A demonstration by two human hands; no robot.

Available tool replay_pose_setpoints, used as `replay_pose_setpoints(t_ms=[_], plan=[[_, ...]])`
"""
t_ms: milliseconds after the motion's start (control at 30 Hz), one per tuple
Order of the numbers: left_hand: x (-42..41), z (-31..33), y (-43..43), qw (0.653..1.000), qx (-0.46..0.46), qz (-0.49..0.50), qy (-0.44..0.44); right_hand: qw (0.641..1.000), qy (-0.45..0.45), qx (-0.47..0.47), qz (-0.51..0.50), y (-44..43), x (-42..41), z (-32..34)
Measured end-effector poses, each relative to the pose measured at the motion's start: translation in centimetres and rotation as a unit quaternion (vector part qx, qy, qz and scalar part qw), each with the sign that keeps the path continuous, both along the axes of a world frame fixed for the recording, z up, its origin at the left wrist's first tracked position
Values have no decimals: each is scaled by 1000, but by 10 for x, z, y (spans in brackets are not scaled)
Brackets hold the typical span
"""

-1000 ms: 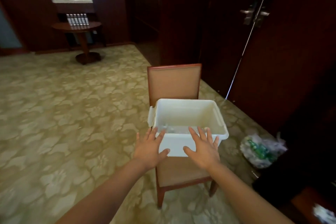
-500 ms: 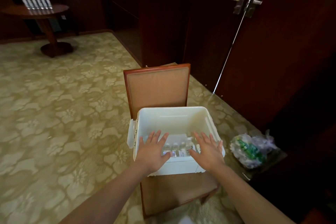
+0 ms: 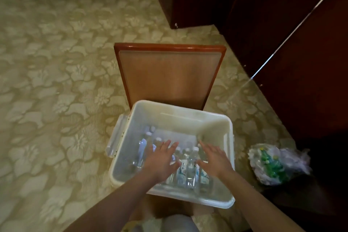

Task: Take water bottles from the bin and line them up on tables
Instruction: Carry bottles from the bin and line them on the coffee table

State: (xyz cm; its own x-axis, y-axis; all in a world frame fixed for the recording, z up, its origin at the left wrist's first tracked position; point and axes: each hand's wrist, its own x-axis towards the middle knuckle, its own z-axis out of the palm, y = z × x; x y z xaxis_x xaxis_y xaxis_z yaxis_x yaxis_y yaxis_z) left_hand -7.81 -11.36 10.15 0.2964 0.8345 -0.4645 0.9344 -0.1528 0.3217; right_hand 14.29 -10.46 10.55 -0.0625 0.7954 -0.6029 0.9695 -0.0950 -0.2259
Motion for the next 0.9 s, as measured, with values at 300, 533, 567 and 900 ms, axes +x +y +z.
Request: replay_pose_setpoints(t_ms=[300, 533, 567, 900], plan=[[49, -85, 37, 986, -134, 76, -57, 988, 0, -134, 78, 82, 26, -77], [80, -140, 63, 973, -198, 91, -80, 967, -74, -208, 126, 121, 35, -131], [83, -147, 66, 971, -207, 91, -82, 963, -85, -218, 136, 125, 35, -136], [110, -199, 90, 960, -249, 101, -76, 925, -140, -289, 205, 142, 31, -170]])
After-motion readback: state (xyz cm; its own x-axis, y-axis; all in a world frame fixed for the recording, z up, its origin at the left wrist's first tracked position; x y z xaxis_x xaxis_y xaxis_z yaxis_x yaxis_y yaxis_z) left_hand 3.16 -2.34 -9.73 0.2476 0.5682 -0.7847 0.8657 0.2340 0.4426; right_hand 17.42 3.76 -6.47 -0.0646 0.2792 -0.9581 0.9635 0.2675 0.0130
